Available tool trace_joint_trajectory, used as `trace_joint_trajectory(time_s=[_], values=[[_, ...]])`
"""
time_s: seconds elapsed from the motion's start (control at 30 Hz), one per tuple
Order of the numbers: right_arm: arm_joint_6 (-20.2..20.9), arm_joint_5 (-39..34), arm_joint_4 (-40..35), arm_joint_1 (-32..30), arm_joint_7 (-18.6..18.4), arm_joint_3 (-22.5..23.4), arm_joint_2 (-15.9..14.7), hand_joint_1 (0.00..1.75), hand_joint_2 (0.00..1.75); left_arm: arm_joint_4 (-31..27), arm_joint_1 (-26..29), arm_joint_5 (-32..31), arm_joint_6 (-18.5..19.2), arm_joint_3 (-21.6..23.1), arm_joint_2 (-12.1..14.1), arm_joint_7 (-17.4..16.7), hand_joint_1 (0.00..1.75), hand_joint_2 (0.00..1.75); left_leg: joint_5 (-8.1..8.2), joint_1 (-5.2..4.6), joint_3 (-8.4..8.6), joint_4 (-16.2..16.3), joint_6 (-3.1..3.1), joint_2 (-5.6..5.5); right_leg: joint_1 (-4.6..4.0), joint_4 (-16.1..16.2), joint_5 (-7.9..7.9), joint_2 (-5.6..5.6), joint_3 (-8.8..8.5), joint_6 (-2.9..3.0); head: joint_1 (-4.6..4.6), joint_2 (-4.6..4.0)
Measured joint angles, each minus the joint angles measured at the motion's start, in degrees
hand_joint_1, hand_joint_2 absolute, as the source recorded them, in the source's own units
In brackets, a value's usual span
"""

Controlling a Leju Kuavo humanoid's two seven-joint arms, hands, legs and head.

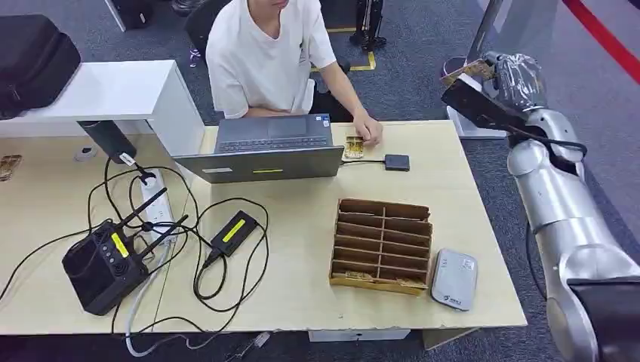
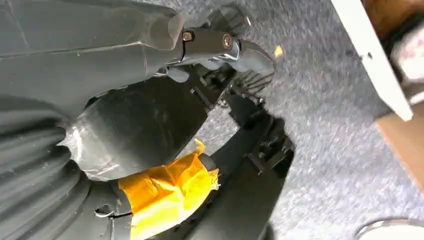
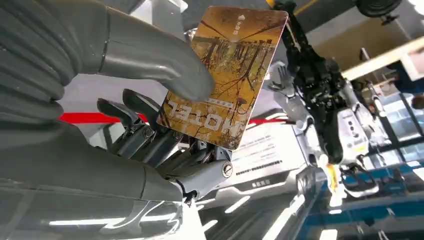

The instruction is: Pass the card to the sensor for recognition and then transmit it.

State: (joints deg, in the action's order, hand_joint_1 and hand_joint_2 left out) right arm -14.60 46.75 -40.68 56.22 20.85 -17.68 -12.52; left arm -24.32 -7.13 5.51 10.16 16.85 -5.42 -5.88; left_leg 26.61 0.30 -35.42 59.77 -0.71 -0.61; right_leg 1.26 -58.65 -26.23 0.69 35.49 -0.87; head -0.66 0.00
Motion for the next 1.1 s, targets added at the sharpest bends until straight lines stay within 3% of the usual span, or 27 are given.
trace_joint_trajectory(time_s=[0.43,1.1], values=[[-2.5,-2.1,-8.4,-10.9,3.8,0.1,-2.0,1.75,1.75,4.3,-2.0,-0.1,-1.3,-2.5,-1.2,1.8,0.0,1.75,-0.08,0.1,0.01,0.0,-0.11,-0.02,-0.09,0.0,0.07,-0.02,0.01,0.11,0.0,0.0],[-6.4,-0.3,-15.5,-23.2,4.8,2.1,-5.3,1.75,1.75,5.4,-2.5,-0.3,-2.2,-5.7,-1.5,2.4,0.0,1.75,-0.07,0.18,0.0,0.0,-0.12,0.0,-0.17,0.0,0.07,-0.01,0.01,0.11,0.02,0.0]])
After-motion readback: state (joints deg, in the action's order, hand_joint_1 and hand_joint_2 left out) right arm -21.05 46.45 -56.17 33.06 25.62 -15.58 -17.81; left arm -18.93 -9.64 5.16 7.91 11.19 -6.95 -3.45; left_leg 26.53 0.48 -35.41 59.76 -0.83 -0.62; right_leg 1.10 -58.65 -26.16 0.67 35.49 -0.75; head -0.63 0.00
